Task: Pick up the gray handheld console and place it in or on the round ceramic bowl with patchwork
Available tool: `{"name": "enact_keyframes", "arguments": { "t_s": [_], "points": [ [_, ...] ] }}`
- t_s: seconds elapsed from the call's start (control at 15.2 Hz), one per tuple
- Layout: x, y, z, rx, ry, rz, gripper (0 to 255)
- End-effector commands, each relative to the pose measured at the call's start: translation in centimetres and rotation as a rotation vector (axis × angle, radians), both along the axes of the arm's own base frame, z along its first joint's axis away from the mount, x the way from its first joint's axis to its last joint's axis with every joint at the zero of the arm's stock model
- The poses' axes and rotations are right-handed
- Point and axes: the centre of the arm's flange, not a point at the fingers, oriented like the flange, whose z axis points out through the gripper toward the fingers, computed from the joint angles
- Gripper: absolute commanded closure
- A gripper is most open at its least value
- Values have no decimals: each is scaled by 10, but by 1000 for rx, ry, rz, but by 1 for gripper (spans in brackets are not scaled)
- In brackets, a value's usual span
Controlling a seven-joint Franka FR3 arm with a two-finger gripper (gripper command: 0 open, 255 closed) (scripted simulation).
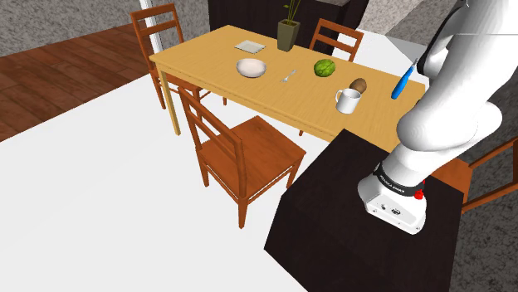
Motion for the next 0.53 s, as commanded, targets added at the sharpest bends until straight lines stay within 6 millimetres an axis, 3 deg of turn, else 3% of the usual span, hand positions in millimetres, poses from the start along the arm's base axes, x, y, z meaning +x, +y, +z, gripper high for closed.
{"name": "enact_keyframes", "arguments": {
  "t_s": [0.0, 0.2, 0.26, 0.46],
  "points": [
    [0, 0, 0, 0, 0, 0, 255],
    [0, 0, 0, 0, 0, 0, 255],
    [0, 0, 0, 0, 0, 0, 0],
    [0, 0, 0, 0, 0, 0, 0]
  ]
}}
